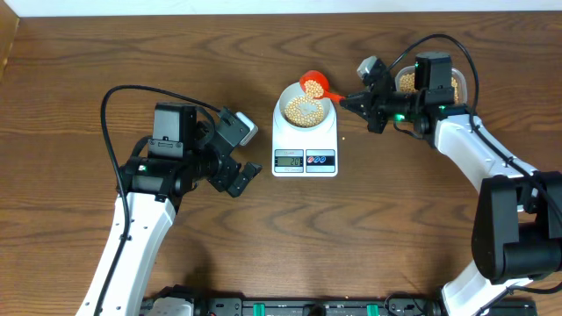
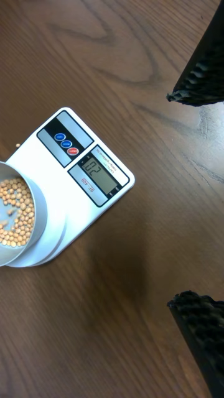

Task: Scoop item into bowl and weigh 50g on scale
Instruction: 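Tilt the scoop with the right gripper to pour soybeans into the bowl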

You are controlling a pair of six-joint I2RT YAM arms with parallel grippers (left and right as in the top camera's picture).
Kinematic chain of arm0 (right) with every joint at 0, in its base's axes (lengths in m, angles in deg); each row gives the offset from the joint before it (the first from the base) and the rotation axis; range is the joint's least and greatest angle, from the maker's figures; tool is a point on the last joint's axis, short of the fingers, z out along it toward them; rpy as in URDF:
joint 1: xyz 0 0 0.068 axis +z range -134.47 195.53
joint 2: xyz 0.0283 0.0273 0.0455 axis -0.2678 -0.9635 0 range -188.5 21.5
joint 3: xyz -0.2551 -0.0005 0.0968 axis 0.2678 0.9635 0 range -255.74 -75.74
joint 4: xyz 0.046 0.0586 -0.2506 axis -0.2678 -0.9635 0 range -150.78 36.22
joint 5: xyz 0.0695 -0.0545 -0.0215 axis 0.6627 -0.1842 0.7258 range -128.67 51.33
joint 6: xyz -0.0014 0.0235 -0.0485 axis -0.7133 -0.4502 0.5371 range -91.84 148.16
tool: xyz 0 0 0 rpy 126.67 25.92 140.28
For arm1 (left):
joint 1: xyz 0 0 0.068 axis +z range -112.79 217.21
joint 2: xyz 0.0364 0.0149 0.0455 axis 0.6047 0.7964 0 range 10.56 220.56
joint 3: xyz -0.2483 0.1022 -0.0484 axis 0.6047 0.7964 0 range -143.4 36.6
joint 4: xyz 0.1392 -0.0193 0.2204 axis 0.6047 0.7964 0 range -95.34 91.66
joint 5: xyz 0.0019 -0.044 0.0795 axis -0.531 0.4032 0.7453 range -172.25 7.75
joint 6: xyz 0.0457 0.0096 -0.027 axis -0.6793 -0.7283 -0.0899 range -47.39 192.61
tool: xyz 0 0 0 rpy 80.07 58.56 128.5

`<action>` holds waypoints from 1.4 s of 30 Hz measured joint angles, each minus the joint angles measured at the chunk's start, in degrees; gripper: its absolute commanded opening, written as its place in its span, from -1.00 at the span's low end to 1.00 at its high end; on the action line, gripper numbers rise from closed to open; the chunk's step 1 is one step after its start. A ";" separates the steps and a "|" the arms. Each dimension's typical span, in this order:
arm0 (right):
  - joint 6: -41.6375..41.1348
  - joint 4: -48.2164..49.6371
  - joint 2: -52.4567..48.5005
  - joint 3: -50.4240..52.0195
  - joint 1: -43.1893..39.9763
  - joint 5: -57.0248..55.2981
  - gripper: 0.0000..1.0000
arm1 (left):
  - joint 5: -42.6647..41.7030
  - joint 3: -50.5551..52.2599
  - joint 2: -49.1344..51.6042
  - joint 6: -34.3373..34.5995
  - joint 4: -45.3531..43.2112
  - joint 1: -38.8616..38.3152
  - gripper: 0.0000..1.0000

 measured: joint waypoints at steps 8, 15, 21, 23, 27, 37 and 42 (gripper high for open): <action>0.79 0.66 0.00 0.00 0.61 -0.61 -0.98 | 0.02 0.00 0.00 0.00 0.00 0.00 0.96; 0.83 0.92 0.00 0.00 0.61 -1.25 -0.98 | 0.00 0.00 0.00 0.00 0.02 0.00 0.96; 0.83 0.92 0.00 0.00 0.61 -1.73 -0.98 | 0.00 0.00 0.00 0.00 0.02 0.00 0.96; 0.83 0.92 0.00 0.00 0.61 -1.73 -0.98 | 0.00 0.00 0.00 0.00 0.02 0.00 0.96; 0.83 1.14 0.00 0.00 0.61 -1.77 -0.98 | 0.00 0.00 0.00 0.00 0.02 0.00 0.96; 2.01 1.03 0.00 0.00 0.61 -2.12 -0.98 | 0.00 0.00 0.00 0.00 0.02 0.00 0.95; 2.12 1.11 0.11 0.00 0.61 -2.14 -0.98 | 0.00 0.00 0.00 0.00 0.02 0.00 0.96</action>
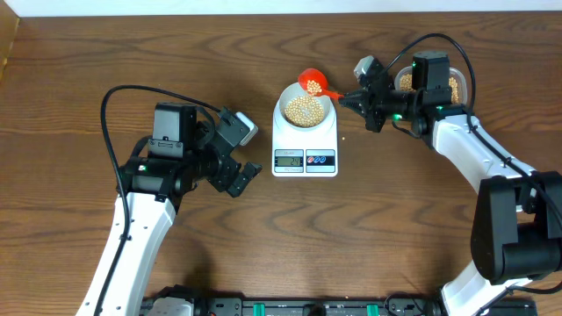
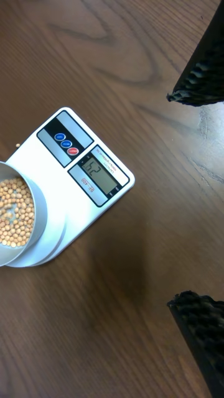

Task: Scoop item into bowl and weigh 50g on scale
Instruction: 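Tilt the scoop with the right gripper to pour soybeans into the bowl, then move the empty scoop right back toward the soybean tub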

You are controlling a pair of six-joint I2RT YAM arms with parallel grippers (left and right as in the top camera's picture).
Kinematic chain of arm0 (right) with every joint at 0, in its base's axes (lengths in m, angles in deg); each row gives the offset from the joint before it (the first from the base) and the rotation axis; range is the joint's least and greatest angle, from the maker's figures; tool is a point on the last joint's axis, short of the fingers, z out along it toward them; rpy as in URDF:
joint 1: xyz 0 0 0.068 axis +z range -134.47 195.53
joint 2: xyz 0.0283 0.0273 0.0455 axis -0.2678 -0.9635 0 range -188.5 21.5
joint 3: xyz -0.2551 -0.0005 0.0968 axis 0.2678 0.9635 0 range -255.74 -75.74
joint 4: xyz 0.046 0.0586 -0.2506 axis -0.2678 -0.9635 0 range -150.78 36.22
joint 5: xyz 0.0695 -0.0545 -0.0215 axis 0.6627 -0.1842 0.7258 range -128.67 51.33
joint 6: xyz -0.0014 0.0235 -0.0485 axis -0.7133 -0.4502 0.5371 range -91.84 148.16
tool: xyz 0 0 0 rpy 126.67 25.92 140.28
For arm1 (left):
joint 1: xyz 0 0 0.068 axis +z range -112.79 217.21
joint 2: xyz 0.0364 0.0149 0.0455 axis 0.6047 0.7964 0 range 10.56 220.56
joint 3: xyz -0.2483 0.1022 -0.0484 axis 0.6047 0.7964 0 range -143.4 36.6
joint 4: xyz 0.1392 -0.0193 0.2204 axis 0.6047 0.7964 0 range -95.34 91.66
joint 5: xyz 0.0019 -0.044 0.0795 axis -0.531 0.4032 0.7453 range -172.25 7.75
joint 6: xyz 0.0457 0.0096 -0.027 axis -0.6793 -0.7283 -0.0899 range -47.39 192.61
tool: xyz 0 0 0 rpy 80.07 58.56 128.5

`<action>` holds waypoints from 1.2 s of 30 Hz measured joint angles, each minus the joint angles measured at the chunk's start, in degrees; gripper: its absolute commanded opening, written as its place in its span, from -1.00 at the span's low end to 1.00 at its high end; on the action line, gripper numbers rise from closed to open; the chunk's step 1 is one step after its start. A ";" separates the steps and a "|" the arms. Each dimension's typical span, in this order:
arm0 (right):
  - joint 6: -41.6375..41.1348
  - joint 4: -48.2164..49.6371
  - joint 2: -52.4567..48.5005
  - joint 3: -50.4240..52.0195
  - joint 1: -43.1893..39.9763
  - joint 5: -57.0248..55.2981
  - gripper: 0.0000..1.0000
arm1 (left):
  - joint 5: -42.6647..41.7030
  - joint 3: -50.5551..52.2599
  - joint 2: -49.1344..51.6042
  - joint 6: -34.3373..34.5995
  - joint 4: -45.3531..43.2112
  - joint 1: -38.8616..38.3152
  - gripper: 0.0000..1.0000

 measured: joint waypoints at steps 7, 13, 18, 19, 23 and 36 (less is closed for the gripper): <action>3.78 -4.46 0.44 -0.02 1.20 -3.08 -0.98 | 0.02 0.00 0.00 0.00 0.00 0.00 0.96; 6.03 -3.17 0.44 -0.02 3.34 -5.01 -0.98 | 0.02 0.00 0.00 0.00 0.00 0.00 0.96; 7.32 -3.21 0.44 -0.02 3.48 -8.79 -0.98 | 0.00 0.00 0.00 0.00 0.00 0.00 0.96; 7.58 -3.21 0.44 -0.02 3.48 -9.27 -0.98 | 0.02 0.00 0.00 0.00 0.00 0.00 0.96; 8.33 -3.15 0.55 -0.02 4.26 -10.71 -0.98 | 0.00 0.00 0.00 0.00 0.00 0.00 0.96; 10.21 -7.65 6.12 -0.07 5.07 -13.51 -0.98 | 0.00 0.00 0.00 0.00 0.00 0.00 0.96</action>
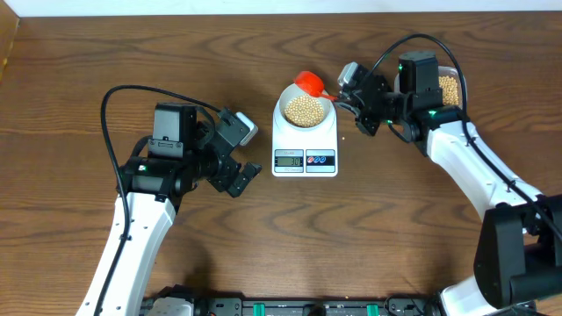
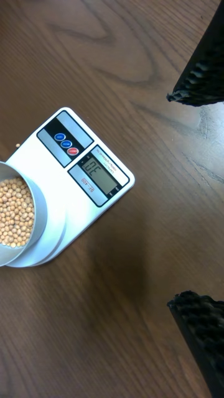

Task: Scoop item into bowl and weigh 50g on scale
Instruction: 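Move the empty scoop right back toward the soybean tub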

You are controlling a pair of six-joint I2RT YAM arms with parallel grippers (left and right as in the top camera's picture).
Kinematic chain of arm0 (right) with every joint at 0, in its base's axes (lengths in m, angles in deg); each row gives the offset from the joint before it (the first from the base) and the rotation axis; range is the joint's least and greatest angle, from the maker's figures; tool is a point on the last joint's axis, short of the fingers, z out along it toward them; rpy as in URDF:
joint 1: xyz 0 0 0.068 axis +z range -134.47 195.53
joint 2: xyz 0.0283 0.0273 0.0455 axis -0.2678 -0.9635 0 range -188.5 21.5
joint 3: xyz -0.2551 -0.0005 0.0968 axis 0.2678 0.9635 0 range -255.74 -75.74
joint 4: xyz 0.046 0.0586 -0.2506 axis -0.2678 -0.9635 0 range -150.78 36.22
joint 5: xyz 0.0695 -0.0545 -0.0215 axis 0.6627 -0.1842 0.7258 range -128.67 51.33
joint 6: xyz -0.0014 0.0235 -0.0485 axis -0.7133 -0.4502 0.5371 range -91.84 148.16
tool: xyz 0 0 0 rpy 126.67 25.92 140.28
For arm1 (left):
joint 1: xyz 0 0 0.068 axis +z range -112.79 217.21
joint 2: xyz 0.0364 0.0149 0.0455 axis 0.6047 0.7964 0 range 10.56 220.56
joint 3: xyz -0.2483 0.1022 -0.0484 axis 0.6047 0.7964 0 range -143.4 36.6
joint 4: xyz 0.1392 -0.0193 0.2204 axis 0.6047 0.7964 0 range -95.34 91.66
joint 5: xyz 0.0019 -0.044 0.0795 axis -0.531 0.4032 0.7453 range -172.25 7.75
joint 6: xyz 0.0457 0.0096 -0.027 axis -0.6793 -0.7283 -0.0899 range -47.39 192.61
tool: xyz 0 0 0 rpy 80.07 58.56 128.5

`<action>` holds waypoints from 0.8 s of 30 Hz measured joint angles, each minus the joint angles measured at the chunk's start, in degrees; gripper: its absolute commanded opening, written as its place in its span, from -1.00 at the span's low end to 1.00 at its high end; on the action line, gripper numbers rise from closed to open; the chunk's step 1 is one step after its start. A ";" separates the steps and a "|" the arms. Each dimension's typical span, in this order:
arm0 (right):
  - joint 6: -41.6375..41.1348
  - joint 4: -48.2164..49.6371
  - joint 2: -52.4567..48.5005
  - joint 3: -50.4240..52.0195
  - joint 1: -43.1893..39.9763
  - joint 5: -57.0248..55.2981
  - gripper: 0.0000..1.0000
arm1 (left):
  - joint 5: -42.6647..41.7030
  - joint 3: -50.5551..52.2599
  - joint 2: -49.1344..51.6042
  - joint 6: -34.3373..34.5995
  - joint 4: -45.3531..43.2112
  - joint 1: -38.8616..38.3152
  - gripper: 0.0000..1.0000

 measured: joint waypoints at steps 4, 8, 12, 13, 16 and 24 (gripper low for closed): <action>1.62 -0.11 0.00 0.02 0.52 -1.53 -0.98 | 0.00 0.00 0.00 0.00 0.00 0.00 0.96; 2.08 2.05 0.11 0.02 0.94 -1.88 -0.98 | 0.00 0.00 0.00 0.00 0.00 0.00 0.96; 1.03 2.73 2.16 0.02 0.07 -2.29 -0.97 | 0.00 0.00 0.00 0.00 0.00 0.00 0.96; 0.20 2.73 3.28 0.02 -0.44 -2.64 -0.97 | 0.00 0.00 0.00 0.00 0.00 0.00 0.95; -3.72 2.71 7.37 0.02 -2.97 -5.40 -0.97 | 0.00 0.00 0.00 0.00 0.00 0.00 0.96; -17.31 -3.37 14.16 -0.09 -13.25 -21.73 -0.97 | 0.00 0.00 0.00 0.00 0.00 0.00 0.96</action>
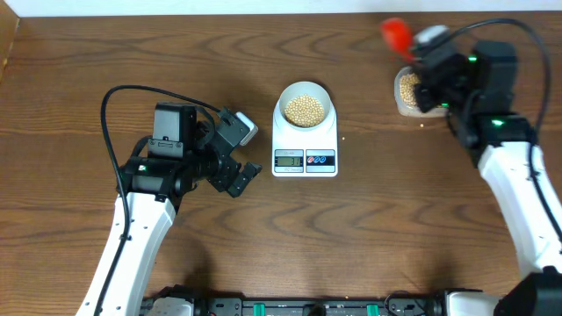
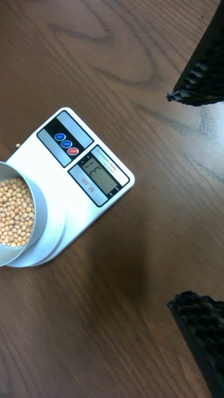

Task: Scoop item into bowl and weigh 50g on scale
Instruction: 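Move the empty scoop right back toward the soybean tub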

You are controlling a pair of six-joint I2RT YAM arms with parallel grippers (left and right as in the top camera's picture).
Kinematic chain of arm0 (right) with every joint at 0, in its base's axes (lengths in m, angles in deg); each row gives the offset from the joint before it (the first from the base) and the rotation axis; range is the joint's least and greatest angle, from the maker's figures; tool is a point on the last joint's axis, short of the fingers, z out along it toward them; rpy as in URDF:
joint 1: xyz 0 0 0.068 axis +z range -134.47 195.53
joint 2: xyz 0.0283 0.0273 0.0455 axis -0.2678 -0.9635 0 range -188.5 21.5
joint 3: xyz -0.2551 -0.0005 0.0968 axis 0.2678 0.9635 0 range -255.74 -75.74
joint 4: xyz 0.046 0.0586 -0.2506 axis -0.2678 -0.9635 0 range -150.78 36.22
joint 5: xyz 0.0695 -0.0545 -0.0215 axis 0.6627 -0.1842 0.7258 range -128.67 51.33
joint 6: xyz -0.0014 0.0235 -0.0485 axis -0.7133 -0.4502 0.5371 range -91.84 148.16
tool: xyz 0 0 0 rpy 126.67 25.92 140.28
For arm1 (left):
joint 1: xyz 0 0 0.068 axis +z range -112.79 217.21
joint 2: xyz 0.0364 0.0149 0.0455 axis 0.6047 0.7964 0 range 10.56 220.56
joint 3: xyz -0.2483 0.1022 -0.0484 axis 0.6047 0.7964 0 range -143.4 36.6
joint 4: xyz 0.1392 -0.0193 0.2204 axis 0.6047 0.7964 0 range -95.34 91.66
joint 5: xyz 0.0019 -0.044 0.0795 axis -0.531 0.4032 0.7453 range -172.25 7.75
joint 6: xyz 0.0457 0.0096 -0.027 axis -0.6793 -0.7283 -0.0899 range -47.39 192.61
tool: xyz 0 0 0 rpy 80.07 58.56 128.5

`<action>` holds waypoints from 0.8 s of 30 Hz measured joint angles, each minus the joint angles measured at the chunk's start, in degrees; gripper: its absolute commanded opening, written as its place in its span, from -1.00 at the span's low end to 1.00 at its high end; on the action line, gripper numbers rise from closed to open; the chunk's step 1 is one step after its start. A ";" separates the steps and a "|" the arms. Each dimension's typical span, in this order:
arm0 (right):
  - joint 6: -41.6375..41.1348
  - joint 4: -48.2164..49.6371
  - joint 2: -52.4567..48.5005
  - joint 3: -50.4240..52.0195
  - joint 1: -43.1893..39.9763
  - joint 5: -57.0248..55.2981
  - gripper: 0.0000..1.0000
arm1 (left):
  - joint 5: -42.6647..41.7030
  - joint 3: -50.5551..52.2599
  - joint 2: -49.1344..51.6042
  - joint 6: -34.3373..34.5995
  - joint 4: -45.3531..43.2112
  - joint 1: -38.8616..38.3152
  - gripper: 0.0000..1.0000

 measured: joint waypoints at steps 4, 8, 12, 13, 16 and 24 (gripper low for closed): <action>-2.27 -6.25 -0.61 0.02 -4.96 -7.08 -0.97 | 0.00 0.00 0.00 0.00 0.00 0.00 0.96; -3.21 -9.01 -2.12 0.02 -7.08 -10.67 -0.97 | 0.00 0.00 0.00 0.00 0.00 0.00 0.96; -3.43 -8.61 -3.85 0.02 -7.21 -14.75 -0.97 | 0.00 0.00 0.00 0.00 0.00 0.00 0.96; -3.34 -8.63 -4.22 0.02 -7.19 -15.74 -0.97 | 0.00 0.00 0.00 0.00 0.00 0.00 0.96; -2.84 -8.68 -5.84 0.02 -6.91 -18.84 -0.98 | 0.02 0.00 0.00 0.00 0.00 0.00 0.96; 0.42 -8.46 -11.63 0.02 -1.77 -22.49 -0.97 | 0.02 0.00 0.00 0.00 0.00 0.00 0.95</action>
